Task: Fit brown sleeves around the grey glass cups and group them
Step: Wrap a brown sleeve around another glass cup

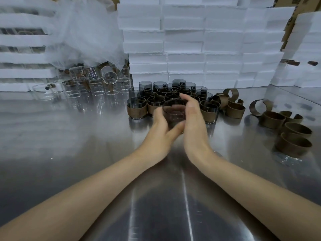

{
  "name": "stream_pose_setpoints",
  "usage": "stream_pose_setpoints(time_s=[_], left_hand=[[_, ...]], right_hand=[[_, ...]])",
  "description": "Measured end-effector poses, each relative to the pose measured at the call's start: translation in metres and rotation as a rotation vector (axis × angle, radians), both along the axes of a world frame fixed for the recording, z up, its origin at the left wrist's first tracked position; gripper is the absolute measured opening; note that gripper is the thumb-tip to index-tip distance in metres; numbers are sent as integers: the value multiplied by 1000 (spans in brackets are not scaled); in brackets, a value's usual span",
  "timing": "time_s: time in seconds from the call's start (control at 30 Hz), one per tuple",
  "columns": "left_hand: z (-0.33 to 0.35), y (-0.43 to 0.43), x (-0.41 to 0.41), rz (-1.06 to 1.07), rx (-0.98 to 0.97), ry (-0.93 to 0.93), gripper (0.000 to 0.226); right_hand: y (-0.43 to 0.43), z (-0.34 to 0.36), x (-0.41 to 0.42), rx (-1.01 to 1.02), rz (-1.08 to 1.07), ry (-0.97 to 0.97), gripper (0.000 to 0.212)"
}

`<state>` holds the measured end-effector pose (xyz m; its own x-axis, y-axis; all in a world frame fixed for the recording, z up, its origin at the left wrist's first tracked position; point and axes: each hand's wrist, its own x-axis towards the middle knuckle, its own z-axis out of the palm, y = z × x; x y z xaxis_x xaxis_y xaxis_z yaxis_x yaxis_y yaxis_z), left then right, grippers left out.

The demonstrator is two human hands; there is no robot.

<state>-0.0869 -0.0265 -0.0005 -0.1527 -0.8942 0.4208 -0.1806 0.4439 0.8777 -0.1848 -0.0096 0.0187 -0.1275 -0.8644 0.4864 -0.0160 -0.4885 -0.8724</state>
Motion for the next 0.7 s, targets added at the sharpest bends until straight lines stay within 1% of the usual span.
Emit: stream_pose_setpoints(time_s=[0.03,0.07,0.1,0.17,0.2,0.27,0.33,0.4,0.43,0.47,0.5,0.57,0.6,0.63,0.7], left_hand=[[-1,2,-1,-59,-4,-21,41],[-1,3,-2,-109,-4,-23,45],[0,4,-1,-150,-10,-23,50],[1,4,0,-215,-35,-18,57],[0,4,0,-230,-42,-4,58],[0,4,-2,-231,-30,50,53],[2,4,-4,-219,39,198,47],[6,2,-1,-233,175,405,44],[8,1,1,-250,226,480,38],[9,1,3,-263,264,535,32],[11,0,6,-261,293,587,28],[15,-2,10,-188,339,693,26],[16,-4,12,-149,354,736,25],[18,-7,14,-122,361,763,24],[19,-9,15,-92,375,791,26]], right_hand=[[0,4,-2,20,-38,-65,34],[-1,9,-5,74,-40,-125,40],[-4,13,-8,150,7,-180,48],[-8,17,-17,286,196,-249,64],[-10,18,-21,306,287,-249,68],[-13,16,-23,288,382,-209,69],[-18,11,-20,257,387,-153,64],[-25,6,-14,260,342,-95,54],[-25,6,-12,254,290,-13,50],[-25,7,-14,212,204,152,49],[-24,8,-17,124,91,383,50],[-24,6,-26,-81,-120,862,46],[-23,6,-30,-138,-210,1003,42],[-22,7,-33,-173,-288,1051,39],[-22,15,-36,-230,-442,981,37]])
